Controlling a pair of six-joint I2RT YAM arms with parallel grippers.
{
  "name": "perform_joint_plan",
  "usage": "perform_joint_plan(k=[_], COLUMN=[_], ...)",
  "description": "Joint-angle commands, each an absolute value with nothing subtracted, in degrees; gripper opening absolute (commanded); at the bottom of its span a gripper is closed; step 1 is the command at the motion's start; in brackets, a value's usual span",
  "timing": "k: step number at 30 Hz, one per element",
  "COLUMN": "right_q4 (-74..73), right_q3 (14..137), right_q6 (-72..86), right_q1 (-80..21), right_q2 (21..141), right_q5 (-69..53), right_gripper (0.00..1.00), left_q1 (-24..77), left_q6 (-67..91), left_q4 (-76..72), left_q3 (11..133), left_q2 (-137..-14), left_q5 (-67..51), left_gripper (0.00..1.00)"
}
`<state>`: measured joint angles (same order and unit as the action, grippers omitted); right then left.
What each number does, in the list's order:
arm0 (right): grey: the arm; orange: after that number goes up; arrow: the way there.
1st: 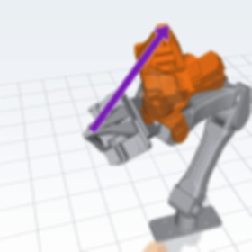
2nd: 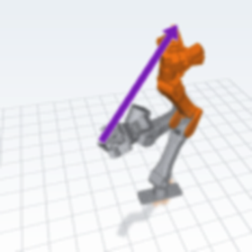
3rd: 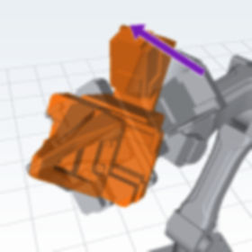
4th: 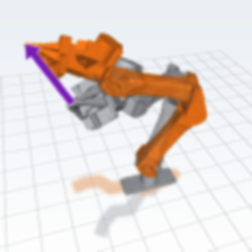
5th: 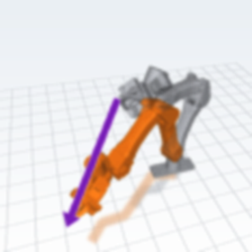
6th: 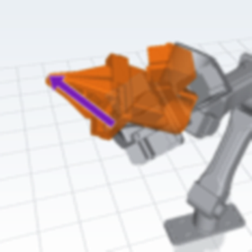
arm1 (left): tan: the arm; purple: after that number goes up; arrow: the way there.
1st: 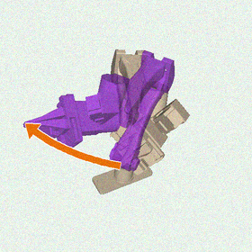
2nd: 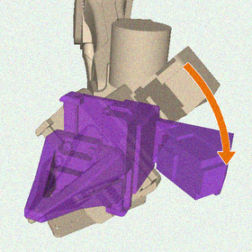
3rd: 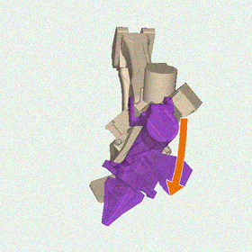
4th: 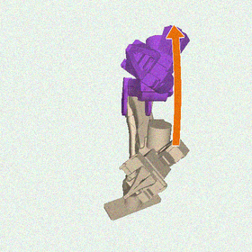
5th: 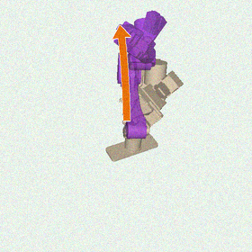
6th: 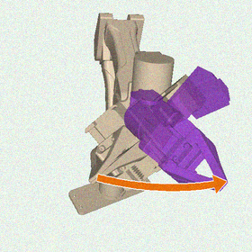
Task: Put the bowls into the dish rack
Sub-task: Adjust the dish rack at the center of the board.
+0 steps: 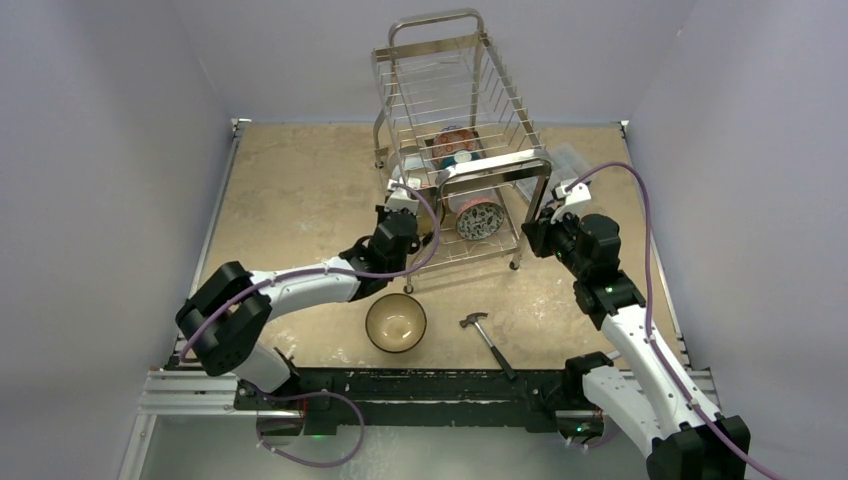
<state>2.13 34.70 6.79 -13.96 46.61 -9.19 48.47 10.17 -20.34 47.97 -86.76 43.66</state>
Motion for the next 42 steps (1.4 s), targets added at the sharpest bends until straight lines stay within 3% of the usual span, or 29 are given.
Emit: perform_joint_plan(k=[1, 11, 32, 42], right_q4=[3.56, 3.41, 3.21, 1.8], right_q3=[37.58, 37.35, 37.18, 37.9], right_q6=[12.44, 12.4, 12.51, 12.71], right_q1=[-15.02, -15.01, -15.0, -14.97], right_q2=[46.64, 46.24, 45.96, 45.5], right_q5=[-17.32, -16.97, -16.7, -17.88], right_gripper=[0.03, 0.03, 0.03, 0.06], left_q1=[50.95, 54.46, 55.94, 56.65], left_q6=[4.36, -4.74, -11.06, -7.28], left_q4=[-32.02, -39.04, -52.07, -48.47], left_q3=[49.31, 49.88, 43.98, 42.15], left_q2=[-89.48, -96.0, -102.05, -98.23], left_q5=[51.28, 59.57, 53.75, 50.74], left_gripper=[0.0, 0.0, 0.0, 0.0])
